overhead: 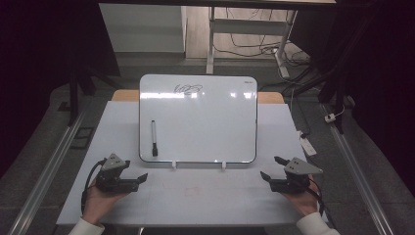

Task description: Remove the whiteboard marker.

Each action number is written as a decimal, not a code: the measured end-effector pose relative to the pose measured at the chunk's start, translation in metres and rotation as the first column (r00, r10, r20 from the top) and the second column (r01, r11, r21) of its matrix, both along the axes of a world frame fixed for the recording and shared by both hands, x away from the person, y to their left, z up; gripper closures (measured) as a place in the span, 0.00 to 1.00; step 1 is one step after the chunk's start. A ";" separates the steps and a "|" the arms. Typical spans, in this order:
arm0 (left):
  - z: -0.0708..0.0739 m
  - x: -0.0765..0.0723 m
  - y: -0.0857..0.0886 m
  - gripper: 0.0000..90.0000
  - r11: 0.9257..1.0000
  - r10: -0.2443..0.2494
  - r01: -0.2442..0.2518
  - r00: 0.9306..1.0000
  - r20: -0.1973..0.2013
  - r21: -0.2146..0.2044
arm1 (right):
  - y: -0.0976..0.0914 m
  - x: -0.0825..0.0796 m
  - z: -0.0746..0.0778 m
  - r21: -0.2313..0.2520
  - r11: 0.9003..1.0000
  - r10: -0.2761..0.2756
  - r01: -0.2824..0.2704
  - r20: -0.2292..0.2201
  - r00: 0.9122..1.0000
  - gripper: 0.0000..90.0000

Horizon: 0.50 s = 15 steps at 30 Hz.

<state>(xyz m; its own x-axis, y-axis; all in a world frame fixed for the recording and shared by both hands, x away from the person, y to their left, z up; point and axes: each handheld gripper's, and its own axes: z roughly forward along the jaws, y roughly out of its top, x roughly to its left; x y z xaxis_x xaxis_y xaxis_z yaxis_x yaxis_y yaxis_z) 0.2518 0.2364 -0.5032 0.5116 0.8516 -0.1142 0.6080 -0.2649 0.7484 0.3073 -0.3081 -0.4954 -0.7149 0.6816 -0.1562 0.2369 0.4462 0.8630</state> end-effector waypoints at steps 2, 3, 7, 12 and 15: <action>0.001 -0.001 0.002 0.18 1.000 0.011 -0.011 1.000 0.001 0.002 | 0.000 -0.001 0.000 0.002 1.000 0.002 -0.002 0.003 1.000 0.24; 0.001 -0.002 0.002 0.18 1.000 0.010 -0.010 1.000 0.000 0.001 | 0.000 -0.001 0.000 0.003 1.000 0.002 -0.002 0.002 1.000 0.25; 0.000 -0.002 0.002 0.19 1.000 0.008 -0.008 1.000 -0.004 0.003 | 0.000 -0.001 0.000 0.001 1.000 0.003 -0.003 0.004 1.000 0.25; 0.000 -0.002 0.002 0.19 1.000 0.007 -0.007 1.000 -0.003 0.004 | 0.000 -0.001 0.000 0.007 1.000 0.007 -0.007 -0.005 1.000 0.25; 0.005 -0.002 -0.001 0.19 1.000 0.001 -0.001 1.000 0.006 0.006 | 0.001 -0.001 0.001 0.014 1.000 0.010 -0.010 -0.005 1.000 0.26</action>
<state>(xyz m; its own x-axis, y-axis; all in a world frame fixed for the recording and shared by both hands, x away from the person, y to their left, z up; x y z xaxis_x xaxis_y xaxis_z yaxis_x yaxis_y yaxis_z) 0.2499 0.2356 -0.4982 0.5118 0.8526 -0.1059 0.6038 -0.2692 0.7503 0.3061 -0.3069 -0.4945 -0.7223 0.6766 -0.1429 0.2367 0.4361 0.8682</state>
